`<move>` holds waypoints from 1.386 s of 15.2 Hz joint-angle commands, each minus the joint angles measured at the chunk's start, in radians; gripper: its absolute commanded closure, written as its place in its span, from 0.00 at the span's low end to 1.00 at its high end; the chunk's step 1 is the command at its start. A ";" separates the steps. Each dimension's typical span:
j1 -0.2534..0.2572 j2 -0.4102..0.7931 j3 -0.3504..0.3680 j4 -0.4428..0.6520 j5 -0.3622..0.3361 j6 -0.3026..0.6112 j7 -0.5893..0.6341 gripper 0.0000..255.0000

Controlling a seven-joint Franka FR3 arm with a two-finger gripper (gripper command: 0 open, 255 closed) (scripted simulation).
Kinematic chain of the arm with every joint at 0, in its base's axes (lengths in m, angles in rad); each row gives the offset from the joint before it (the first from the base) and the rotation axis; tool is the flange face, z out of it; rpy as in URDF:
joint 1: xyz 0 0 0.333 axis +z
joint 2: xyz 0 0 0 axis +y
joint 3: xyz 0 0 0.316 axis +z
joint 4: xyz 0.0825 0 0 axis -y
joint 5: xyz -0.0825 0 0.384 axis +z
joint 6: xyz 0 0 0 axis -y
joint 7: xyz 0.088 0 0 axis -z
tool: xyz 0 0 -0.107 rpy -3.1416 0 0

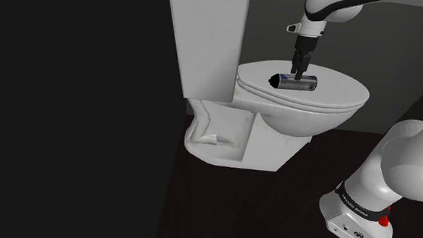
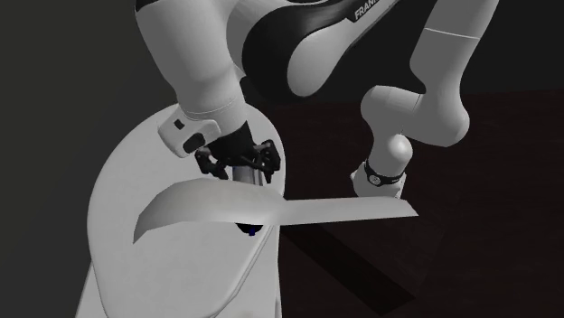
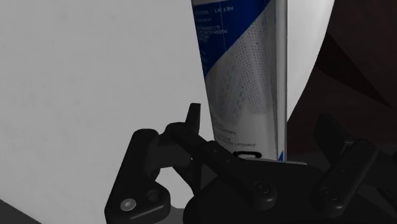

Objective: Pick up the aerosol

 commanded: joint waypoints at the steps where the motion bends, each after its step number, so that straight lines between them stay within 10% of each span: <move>1: 0.000 0.012 -0.005 -0.018 0.003 0.030 -0.007 0.00; 5: 0.000 0.023 -0.009 -0.044 0.006 0.065 -0.012 0.00; 6: 0.000 0.022 -0.008 -0.046 0.006 0.066 -0.011 1.00; 21: 0.001 0.001 0.001 0.018 0.001 -0.017 -0.003 1.00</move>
